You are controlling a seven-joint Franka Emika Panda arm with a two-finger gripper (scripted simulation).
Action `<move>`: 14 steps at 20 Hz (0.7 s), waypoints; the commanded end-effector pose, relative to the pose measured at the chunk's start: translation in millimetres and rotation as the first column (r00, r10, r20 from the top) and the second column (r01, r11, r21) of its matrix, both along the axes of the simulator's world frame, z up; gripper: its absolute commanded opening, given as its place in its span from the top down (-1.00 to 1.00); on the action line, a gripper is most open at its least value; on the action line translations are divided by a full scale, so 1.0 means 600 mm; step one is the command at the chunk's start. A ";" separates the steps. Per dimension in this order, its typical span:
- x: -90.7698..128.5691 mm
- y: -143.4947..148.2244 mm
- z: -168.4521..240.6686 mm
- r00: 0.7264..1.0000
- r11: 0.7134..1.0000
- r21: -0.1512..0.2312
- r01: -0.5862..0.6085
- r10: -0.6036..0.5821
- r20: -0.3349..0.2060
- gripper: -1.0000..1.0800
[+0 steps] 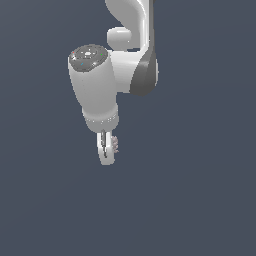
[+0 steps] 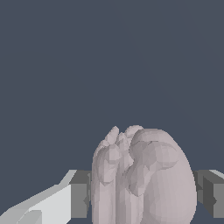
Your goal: Pick up the object and move it to a goal position.
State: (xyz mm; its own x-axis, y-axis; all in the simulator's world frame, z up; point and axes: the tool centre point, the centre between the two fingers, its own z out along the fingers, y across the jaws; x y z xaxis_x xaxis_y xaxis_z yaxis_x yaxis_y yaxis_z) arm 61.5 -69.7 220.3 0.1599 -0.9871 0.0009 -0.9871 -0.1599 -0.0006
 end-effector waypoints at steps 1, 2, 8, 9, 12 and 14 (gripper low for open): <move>0.006 -0.021 0.044 1.000 1.000 0.000 0.000 0.000 -0.001 1.00; 0.008 -0.029 0.061 1.000 1.000 0.000 0.000 0.000 -0.001 1.00; 0.024 -0.072 0.151 1.000 1.000 -0.001 -0.001 0.001 -0.001 1.00; 0.027 -0.078 0.164 1.000 1.000 -0.001 -0.001 0.001 -0.001 1.00; 0.033 -0.094 0.198 1.000 1.000 -0.001 -0.002 0.002 -0.001 1.00; 0.037 -0.104 0.218 1.000 1.000 0.000 -0.002 0.002 -0.001 1.00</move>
